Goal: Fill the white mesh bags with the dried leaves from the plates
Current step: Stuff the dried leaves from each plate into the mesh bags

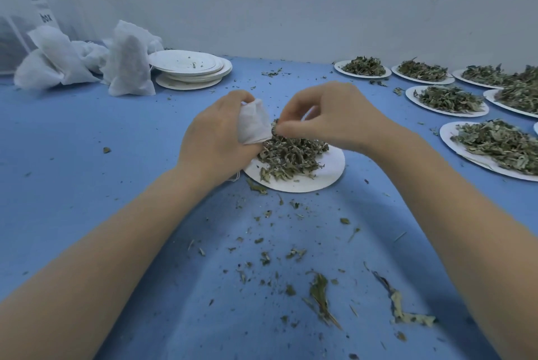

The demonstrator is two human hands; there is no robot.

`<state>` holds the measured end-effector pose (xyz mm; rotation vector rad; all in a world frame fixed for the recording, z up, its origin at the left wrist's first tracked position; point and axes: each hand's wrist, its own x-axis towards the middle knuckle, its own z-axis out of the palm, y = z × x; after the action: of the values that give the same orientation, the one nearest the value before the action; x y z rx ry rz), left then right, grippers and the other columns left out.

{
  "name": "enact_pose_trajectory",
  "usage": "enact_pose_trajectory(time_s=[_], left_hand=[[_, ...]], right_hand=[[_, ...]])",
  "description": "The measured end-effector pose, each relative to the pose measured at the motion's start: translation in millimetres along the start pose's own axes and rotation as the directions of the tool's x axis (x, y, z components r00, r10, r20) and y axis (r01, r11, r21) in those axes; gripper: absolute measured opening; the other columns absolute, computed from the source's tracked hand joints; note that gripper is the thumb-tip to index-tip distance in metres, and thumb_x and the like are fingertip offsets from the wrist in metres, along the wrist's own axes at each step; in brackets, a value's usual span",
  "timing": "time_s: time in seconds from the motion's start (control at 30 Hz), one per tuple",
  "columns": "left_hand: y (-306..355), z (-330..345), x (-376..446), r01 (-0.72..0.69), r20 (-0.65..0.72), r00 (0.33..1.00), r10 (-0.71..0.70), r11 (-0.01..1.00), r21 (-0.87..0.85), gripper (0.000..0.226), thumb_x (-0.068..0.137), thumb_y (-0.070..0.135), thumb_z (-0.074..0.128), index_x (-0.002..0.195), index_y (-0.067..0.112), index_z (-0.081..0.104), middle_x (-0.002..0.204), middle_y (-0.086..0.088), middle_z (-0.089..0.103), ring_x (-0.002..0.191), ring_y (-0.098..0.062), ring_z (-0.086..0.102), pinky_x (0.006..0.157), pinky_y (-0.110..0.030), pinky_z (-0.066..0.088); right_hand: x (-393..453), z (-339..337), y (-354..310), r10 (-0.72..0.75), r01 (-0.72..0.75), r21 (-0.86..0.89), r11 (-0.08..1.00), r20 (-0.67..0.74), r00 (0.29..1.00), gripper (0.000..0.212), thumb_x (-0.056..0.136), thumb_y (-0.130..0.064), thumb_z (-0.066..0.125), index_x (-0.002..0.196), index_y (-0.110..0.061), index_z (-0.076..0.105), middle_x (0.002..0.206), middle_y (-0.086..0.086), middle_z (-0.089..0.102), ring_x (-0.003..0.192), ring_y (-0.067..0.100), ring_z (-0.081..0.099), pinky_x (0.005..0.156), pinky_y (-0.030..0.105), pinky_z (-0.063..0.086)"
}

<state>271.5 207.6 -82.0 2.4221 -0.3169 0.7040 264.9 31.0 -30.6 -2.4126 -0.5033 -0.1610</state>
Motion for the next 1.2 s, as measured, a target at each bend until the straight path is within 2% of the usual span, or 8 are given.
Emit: enact_pose_trajectory(time_s=[0.07,0.17,0.33,0.4,0.53,0.77,1.03,1.2], left_hand=[[-2.6,0.2,-0.2,0.013,0.017,1.000,-0.013,1.000,0.012,0.048,0.074,0.030,0.070,0.116,0.024,0.049,0.104,0.009,0.055,0.093,-0.019,0.053,0.071,-0.028,0.038],[-6.8,0.8,-1.3,-0.002,0.021,1.000,0.001,0.999,0.046,0.052,0.074,0.030,0.071,0.120,0.022,0.048,0.106,0.006,0.054,0.096,-0.020,0.052,0.072,-0.027,0.035],[-13.0,0.3,-1.7,-0.011,0.057,0.998,0.007,0.997,0.074,0.052,0.074,0.027,0.071,0.120,0.018,0.048,0.115,-0.001,0.056,0.100,-0.023,0.050,0.073,-0.028,0.034],[-13.5,-0.3,-1.6,-0.032,0.060,0.998,0.027,0.996,0.084,0.050,0.075,0.025,0.070,0.119,0.016,0.048,0.115,-0.003,0.056,0.099,-0.024,0.050,0.072,-0.028,0.033],[-12.1,-2.6,0.0,-0.054,0.029,0.998,0.051,0.991,0.120,0.048,0.074,0.018,0.066,0.119,0.014,0.050,0.114,-0.006,0.058,0.099,-0.029,0.051,0.072,-0.029,0.033],[-9.5,-4.6,0.5,-0.079,0.039,0.996,0.074,0.986,0.145,0.047,0.073,0.015,0.066,0.117,0.013,0.051,0.109,-0.009,0.059,0.097,-0.031,0.052,0.076,-0.030,0.032],[-0.5,-2.5,-2.2,-0.115,0.051,0.992,0.114,0.993,0.026,0.050,0.070,0.018,0.069,0.116,0.017,0.051,0.098,0.006,0.053,0.080,-0.014,0.043,0.061,-0.017,0.023],[-0.5,0.1,-1.2,-0.123,0.068,0.991,0.117,0.988,0.090,0.049,0.076,0.030,0.066,0.120,0.013,0.051,0.104,-0.004,0.059,0.092,-0.025,0.053,0.064,-0.020,0.023]], right_hand=[[0.5,0.4,-0.3,0.103,-0.077,-0.252,0.965,0.092,0.990,0.027,0.066,-0.055,0.073,0.079,-0.031,0.067,0.078,-0.013,0.063,0.067,0.001,0.058,0.057,0.022,0.044],[-0.4,7.2,-5.8,0.240,-0.144,-0.415,0.898,0.188,0.952,0.046,0.058,-0.068,0.071,0.085,-0.032,0.061,0.066,-0.009,0.059,0.043,0.005,0.060,0.052,0.023,0.047],[4.7,22.5,-3.3,0.212,-0.110,-0.457,0.883,0.179,0.961,0.031,0.073,-0.041,0.073,0.092,-0.017,0.069,0.082,0.001,0.070,0.051,0.011,0.067,0.063,0.027,0.057],[6.0,22.5,-3.9,0.204,-0.106,-0.439,0.892,0.182,0.962,0.021,0.077,-0.028,0.072,0.093,-0.013,0.073,0.085,0.003,0.073,0.064,0.012,0.070,0.066,0.025,0.057],[6.4,6.9,-1.9,0.159,-0.118,-0.309,0.944,0.110,0.981,0.011,0.078,-0.018,0.073,0.088,-0.017,0.076,0.073,0.001,0.072,0.062,0.009,0.068,0.042,0.008,0.044],[3.6,-12.2,-2.5,0.008,-0.011,-0.158,0.987,-0.017,1.000,0.013,0.081,-0.023,0.071,0.093,-0.026,0.075,0.072,-0.014,0.068,0.078,0.008,0.066,0.072,0.021,0.052],[5.8,-3.0,-12.7,-0.090,0.083,-0.282,0.956,-0.010,0.996,0.021,0.081,-0.029,0.071,0.102,-0.030,0.073,0.095,-0.006,0.072,0.084,0.008,0.062,0.075,0.018,0.044],[1.4,-2.5,-14.4,-0.089,0.089,-0.051,0.995,-0.011,0.996,0.029,0.075,-0.022,0.075,0.100,-0.036,0.072,0.076,-0.027,0.063,0.071,-0.001,0.059,0.068,0.011,0.047]])
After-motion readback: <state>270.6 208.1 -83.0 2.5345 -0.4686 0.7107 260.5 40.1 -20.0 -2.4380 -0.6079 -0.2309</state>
